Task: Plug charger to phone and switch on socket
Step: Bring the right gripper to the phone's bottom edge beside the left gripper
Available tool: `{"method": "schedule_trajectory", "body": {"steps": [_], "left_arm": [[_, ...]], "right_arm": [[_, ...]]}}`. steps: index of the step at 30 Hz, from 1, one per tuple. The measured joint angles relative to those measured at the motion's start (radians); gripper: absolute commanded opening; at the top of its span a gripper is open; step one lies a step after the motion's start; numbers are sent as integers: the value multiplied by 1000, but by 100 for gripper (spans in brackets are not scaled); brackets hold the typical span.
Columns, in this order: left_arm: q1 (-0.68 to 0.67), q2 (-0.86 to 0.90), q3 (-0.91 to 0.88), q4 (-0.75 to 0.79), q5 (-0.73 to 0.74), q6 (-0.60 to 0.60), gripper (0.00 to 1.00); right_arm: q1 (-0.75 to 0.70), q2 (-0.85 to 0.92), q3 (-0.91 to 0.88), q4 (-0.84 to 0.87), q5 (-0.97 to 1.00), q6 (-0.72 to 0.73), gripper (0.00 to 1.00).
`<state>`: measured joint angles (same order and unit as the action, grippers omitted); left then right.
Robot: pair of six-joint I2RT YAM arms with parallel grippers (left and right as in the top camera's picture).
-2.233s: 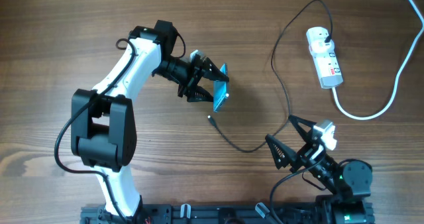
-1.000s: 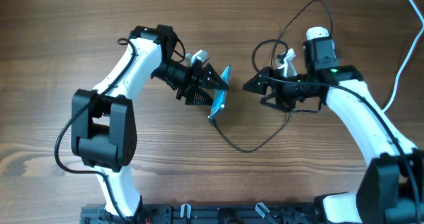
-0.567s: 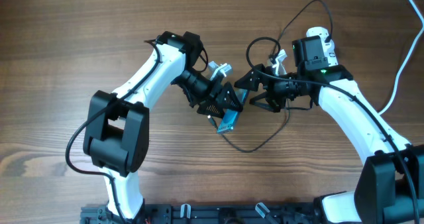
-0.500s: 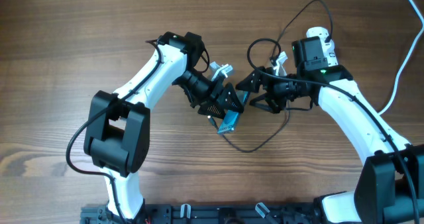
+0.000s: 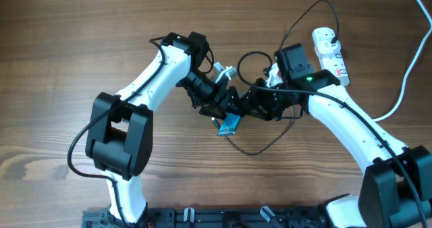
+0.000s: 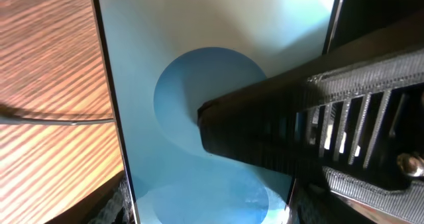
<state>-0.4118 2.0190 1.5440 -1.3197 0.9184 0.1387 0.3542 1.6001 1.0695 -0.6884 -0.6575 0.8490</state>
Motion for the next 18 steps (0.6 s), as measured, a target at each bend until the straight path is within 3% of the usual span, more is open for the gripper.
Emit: {"method": "schedule_trajectory", "body": {"steps": [8,10,12,15,18], "left_arm": [[-14,0,0,11,-39,-1,26],[-19,0,0,11,-43,0,27],[-18,0,0,11,-48,-1,29],[-15,-2,0,10,-55,-1,37],[-15,-2,0,10,-57,-1,53]], "right_arm": [[13,0,0,32,11,46,15],[19,0,0,39,16,53,5],[27,0,-1,52,28,60,4],[35,0,-1,60,41,64,4],[36,1,-1,61,42,67,4]]}}
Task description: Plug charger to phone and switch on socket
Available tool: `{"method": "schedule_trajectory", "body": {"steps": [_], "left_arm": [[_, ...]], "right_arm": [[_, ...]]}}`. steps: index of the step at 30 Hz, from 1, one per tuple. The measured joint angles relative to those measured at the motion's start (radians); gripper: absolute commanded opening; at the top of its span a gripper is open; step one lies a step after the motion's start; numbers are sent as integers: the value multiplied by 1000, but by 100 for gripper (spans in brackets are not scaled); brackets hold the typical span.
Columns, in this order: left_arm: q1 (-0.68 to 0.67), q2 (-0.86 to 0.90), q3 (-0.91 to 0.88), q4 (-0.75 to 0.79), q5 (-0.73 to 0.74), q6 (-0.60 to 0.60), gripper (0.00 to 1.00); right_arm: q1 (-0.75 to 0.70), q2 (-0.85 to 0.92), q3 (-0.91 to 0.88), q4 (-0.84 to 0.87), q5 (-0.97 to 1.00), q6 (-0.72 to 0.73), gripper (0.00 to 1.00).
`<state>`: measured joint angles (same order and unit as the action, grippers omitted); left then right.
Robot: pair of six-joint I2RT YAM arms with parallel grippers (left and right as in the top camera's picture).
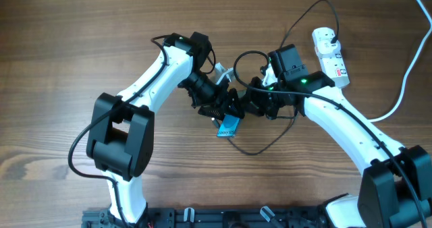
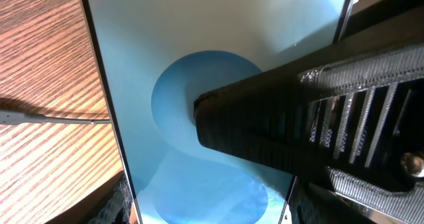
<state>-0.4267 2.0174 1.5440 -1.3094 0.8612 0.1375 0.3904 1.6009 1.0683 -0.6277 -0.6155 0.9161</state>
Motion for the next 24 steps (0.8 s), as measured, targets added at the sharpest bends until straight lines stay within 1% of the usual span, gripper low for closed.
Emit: {"method": "schedule_trajectory", "body": {"steps": [2,4,7,11,13,16,19,20,22,24], "left_arm": [[0,0,0,0,0,0,61],[0,0,0,0,0,0,81],[2,0,0,-3,5,-1,86],[19,0,0,1,82,0,88],[45,0,0,1,138,0,88],[85,0,0,1,222,0,82],[117,0,0,0,322,0,72],[122,0,0,2,364,2,66],[124,0,1,0,426,1,59],[124,0,1,0,507,5,48]], "right_arm": [[0,0,0,0,0,0,4],[0,0,0,0,0,-1,4],[-7,0,0,16,-11,-17,4],[-45,0,0,26,-83,-64,4],[-68,0,0,28,-129,-90,4],[-103,0,0,47,-188,-119,4],[-131,0,-1,120,-257,-132,4],[-139,0,-1,172,-298,-131,4],[-145,0,-1,253,-343,-116,4],[-146,0,0,328,-380,-83,4]]}}
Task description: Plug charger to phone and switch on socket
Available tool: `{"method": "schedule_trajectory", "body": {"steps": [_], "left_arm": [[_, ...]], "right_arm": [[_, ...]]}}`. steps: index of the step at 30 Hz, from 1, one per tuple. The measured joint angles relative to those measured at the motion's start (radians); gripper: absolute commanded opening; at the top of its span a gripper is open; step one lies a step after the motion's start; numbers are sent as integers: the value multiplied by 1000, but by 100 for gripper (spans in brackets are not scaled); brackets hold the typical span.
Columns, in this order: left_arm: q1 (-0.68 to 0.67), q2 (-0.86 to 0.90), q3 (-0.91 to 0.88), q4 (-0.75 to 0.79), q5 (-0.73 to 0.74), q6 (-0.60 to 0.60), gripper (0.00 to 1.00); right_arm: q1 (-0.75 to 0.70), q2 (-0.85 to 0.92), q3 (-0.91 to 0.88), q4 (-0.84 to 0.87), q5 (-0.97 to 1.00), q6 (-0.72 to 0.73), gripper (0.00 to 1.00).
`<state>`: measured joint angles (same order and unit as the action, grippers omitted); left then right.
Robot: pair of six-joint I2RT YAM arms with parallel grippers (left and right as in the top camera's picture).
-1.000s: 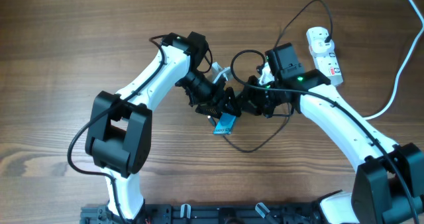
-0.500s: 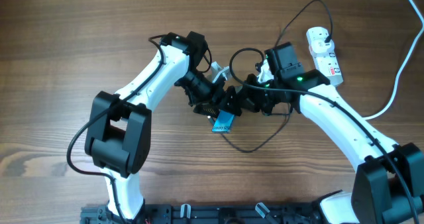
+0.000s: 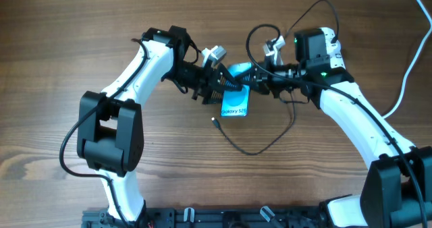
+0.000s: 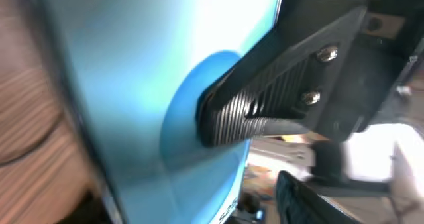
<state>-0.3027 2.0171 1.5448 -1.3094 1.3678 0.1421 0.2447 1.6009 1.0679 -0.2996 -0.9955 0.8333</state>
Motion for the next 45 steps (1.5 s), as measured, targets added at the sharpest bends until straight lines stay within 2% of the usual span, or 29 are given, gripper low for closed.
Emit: {"method": "schedule_trajectory", "body": {"steps": [4,9,13,16,22,23,24,26,33,34,36,39,40,45], "left_arm": [[0,0,0,-21,72,-2,31],[0,0,0,-34,118,-5,19],[0,0,0,-34,147,-3,5],[0,0,0,-33,192,4,4],[-1,0,0,-34,192,3,4],[-1,0,0,-34,192,3,4],[-1,0,0,-34,192,3,4],[-2,0,0,-33,187,2,4],[-15,0,0,-37,82,3,4],[-15,0,0,-42,64,3,4],[-15,0,0,-64,23,2,4],[-15,0,0,-78,-11,1,4],[-15,0,0,-81,-28,-8,4],[-16,-2,2,-72,-66,-13,4]], "right_arm": [[-6,0,1,83,-43,63,4],[-5,0,1,159,-51,149,4],[-11,0,1,167,-53,191,4],[-21,-1,8,170,-71,207,4],[-21,-2,10,156,-70,210,6],[-21,-2,10,156,-69,210,17],[-21,-2,10,156,-69,210,38],[-20,-2,10,148,-55,207,50],[-43,0,6,122,66,173,59],[-56,0,6,114,71,160,59],[-81,0,6,51,81,128,51],[-107,0,4,-130,93,48,14],[-108,0,7,-187,94,16,6],[-105,1,4,-446,158,-146,5]]}}
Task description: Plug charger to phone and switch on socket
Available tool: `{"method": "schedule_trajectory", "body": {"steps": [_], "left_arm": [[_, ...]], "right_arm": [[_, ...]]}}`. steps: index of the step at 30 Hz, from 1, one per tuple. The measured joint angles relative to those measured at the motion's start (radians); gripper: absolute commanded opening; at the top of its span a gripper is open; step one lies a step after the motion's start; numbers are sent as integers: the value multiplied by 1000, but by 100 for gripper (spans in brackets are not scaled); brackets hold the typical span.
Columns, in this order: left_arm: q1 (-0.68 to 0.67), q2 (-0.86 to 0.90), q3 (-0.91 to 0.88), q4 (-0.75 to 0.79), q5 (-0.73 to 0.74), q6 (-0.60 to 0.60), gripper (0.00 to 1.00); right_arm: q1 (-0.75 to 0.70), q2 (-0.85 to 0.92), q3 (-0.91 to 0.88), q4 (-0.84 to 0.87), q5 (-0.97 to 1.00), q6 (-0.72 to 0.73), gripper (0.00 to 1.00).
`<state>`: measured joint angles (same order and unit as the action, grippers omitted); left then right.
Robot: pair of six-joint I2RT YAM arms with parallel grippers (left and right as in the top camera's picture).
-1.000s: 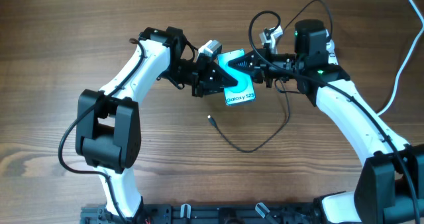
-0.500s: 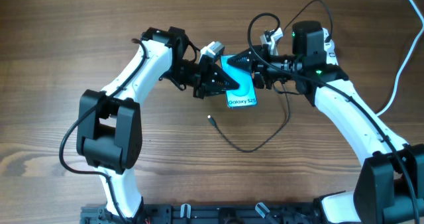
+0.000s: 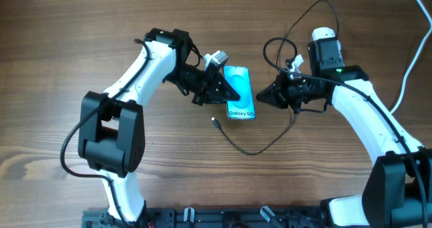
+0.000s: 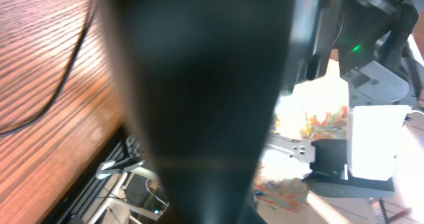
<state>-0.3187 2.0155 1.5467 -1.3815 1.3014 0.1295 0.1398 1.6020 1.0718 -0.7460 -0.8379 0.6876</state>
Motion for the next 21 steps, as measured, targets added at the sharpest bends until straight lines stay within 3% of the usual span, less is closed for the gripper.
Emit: {"method": "schedule_trajectory", "body": {"steps": [5,14,21], "left_arm": [[0,0,0,18,-47,-14,4],[23,-1,1,40,-120,-83,4],[23,-2,4,47,-142,-87,4]], "right_arm": [[74,0,0,-42,26,-51,4],[246,1,-6,18,67,-2,4],[262,1,-19,46,69,42,4]]}}
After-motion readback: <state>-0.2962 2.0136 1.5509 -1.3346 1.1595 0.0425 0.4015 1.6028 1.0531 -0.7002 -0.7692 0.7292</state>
